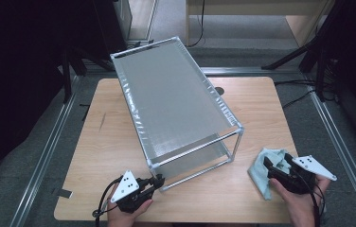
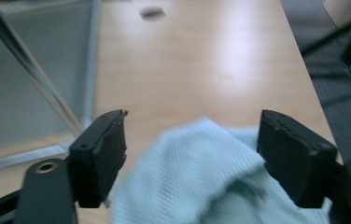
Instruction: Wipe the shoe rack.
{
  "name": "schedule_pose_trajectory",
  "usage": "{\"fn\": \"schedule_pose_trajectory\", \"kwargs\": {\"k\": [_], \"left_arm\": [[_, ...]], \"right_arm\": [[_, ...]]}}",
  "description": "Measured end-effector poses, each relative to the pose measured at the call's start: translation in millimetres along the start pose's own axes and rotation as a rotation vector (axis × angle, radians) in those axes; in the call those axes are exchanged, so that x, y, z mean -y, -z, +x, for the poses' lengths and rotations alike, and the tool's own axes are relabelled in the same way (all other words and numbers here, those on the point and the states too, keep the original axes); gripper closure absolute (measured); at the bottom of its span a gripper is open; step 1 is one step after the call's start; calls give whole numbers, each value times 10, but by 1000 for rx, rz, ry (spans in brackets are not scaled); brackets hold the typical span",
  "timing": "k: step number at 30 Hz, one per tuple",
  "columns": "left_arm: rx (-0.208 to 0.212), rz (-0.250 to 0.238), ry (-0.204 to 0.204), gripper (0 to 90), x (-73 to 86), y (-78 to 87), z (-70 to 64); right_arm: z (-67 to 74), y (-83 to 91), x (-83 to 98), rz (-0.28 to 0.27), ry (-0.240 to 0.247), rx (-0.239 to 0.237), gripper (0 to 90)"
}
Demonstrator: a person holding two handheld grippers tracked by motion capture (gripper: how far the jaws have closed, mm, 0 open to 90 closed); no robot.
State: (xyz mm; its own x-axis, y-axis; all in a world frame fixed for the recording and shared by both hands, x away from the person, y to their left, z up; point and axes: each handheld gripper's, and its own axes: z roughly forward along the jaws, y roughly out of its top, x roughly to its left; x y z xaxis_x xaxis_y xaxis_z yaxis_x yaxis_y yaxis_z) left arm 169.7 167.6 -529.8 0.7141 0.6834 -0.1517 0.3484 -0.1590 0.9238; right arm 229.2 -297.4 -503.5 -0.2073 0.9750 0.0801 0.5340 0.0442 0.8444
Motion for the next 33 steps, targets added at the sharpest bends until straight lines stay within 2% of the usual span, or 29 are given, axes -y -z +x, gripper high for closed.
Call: {"fn": "schedule_pose_trajectory", "kwargs": {"k": [2, 4, 6, 8, 10, 13, 15, 17, 19, 22, 24, 25, 27, 28, 33], "left_arm": [[2, 3, -4, 799, -6, -17, -7], [6, 2, -3, 799, -8, -29, -18], [9, 2, -5, 799, -6, -31, -34], [13, 4, -7, 798, -4, -27, -47], [14, 4, -7, 798, -1, -23, -56], [13, 2, -9, 798, 5, -14, -62], [17, -4, 10, 791, 12, -14, -56], [35, -17, 37, 761, 12, -17, -45], [37, -15, 40, 744, 10, -29, -47], [49, -10, 56, 771, 14, -37, -29], [45, -9, 53, 779, 14, -36, -35], [42, -9, 50, 782, 14, -35, -39], [40, -8, 50, 785, 17, -35, -41], [40, -9, 50, 785, 19, -34, -41], [40, -14, 51, 787, 28, -29, -40]], "right_arm": [[-30, -91, 75, 75, -22, 13, 135], [-34, -177, 159, 128, -50, 97, 131], [-68, -229, 221, 156, -121, 126, 120], [-88, -271, 259, 179, -148, 145, 122], [-85, -315, 289, 204, -150, 151, 134], [-42, -346, 293, 208, -115, 185, 148], [-1, -354, 306, 215, -74, 214, 177], [26, -342, 315, 204, -82, 219, 245], [63, -325, 322, 187, -67, 201, 379], [80, -306, 332, 162, -82, 184, 643], [60, -300, 332, 153, -123, 153, 810], [59, -301, 333, 148, -140, 146, 825], [110, -292, 296, 125, -107, 137, 835], [152, -271, 247, 101, -93, 113, 837], [462, -66, -173, -50, -32, 39, 839]]}}
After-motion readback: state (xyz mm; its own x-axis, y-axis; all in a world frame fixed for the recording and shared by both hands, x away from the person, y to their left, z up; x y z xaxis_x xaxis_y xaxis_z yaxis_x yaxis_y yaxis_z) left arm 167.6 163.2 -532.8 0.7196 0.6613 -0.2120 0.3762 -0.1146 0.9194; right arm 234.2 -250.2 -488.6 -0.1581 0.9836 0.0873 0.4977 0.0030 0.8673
